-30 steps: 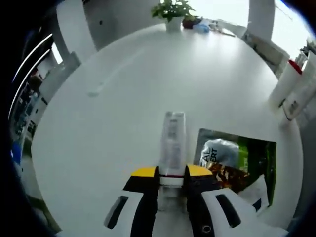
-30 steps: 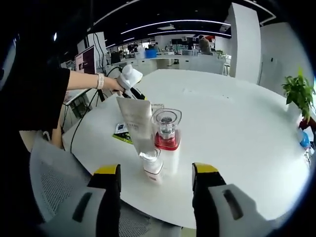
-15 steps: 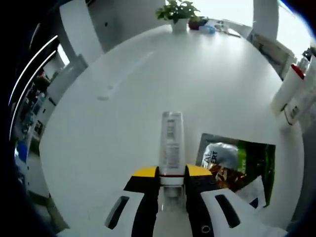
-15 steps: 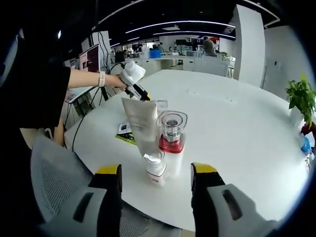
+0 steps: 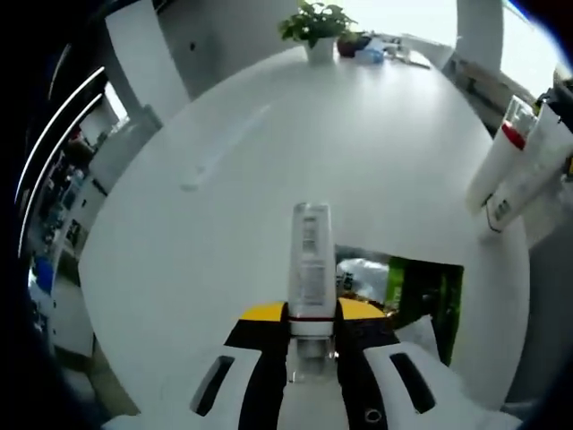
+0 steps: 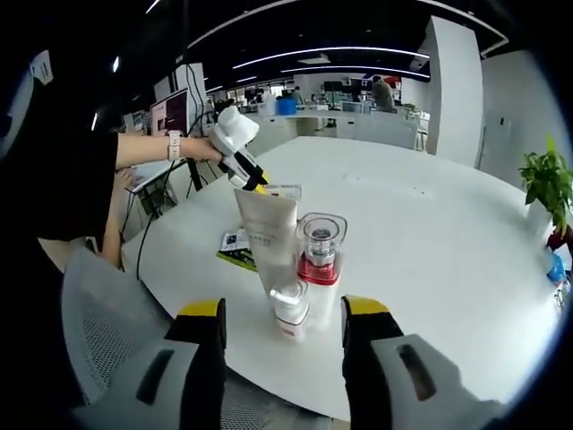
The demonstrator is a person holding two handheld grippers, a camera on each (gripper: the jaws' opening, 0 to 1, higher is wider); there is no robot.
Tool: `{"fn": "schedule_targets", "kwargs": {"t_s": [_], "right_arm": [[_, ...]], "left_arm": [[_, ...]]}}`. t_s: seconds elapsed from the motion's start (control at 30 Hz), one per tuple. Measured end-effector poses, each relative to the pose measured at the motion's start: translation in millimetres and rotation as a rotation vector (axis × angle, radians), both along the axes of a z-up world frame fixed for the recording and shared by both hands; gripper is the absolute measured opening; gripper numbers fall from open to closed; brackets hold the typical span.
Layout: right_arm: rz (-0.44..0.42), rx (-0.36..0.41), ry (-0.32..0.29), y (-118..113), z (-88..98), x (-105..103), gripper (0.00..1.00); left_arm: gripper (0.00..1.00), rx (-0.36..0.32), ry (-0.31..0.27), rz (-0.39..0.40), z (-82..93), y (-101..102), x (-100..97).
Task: Arrange the skincare products in the storage area until every visible bottle or jar stands upright without overlapping.
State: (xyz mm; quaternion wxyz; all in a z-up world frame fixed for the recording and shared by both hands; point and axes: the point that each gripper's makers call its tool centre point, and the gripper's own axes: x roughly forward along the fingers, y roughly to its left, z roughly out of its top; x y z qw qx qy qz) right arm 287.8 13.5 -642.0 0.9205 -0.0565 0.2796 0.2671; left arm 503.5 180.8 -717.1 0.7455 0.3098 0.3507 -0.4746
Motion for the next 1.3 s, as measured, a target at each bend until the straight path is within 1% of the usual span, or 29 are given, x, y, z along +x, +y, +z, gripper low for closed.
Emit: {"fn": "schedule_targets", "kwargs": {"t_s": [0.07,0.17,0.23,0.27,0.37,0.43,0.5,0.53,0.67,0.73,0.8,1.03,1.1,1.17,1.2,1.23,1.3], "right_arm": [[0.012,-0.001,-0.006,2,1.8,-1,0.51],[0.034,0.001,-0.007,6,3.7,-3,0.48],[0.048,0.006,-0.013,9,5.6,-4,0.47],[0.059,0.009,-0.016,11,7.1,-5,0.46],[0.085,0.02,-0.028,17,11.9,-8,0.45],[0.098,0.034,-0.03,20,13.9,-9,0.44],[0.128,0.077,-0.028,31,19.4,-12,0.43],[0.131,0.08,-0.031,32,20.5,-12,0.42],[0.185,0.089,-0.052,48,26.5,-13,0.41],[0.21,0.09,-0.051,55,26.9,-15,0.41],[0.23,0.102,-0.048,62,27.5,-17,0.39],[0.294,0.082,-0.052,78,24.9,-22,0.39],[0.317,0.101,-0.046,85,23.8,-24,0.39],[0.339,0.138,-0.028,93,22.1,-27,0.38],[0.346,0.139,-0.027,96,20.9,-28,0.38],[0.352,0.136,-0.021,98,19.1,-29,0.38],[0.376,0.092,-0.021,102,13.8,-31,0.38]], "left_arm": [[0.16,0.006,-0.006,-0.008,0.0,0,-7.7],[0.16,0.04,-0.009,-0.03,-2.4,2,-19.2],[0.16,0.049,-0.011,-0.041,-2.7,3,-26.2],[0.16,0.049,-0.006,-0.041,-3.3,5,-16.1],[0.16,0.044,0.002,-0.038,-1.6,6,-24.5],[0.15,0.052,0.007,-0.044,-1.1,7,-33.1],[0.15,0.07,0.005,-0.054,-0.3,10,-39.4],[0.15,0.075,0.003,-0.056,0.6,11,-42.6],[0.15,0.078,0.013,-0.058,3.2,12,-55.2],[0.15,0.092,0.018,-0.067,0.8,14,-61.3],[0.15,0.102,0.024,-0.077,-0.7,15,-67.9],[0.15,0.137,0.042,-0.113,-0.9,19,-88.7],[0.15,0.137,0.051,-0.119,-1.0,19,-95.2],[0.15,0.139,0.062,-0.121,-4.4,19,-102.7],[0.15,0.144,0.067,-0.129,-6.4,18,-107.5],[0.15,0.152,0.071,-0.137,-8.2,19,-113.0],[0.15,0.152,0.074,-0.144,-7.7,18,-122.3]]}}
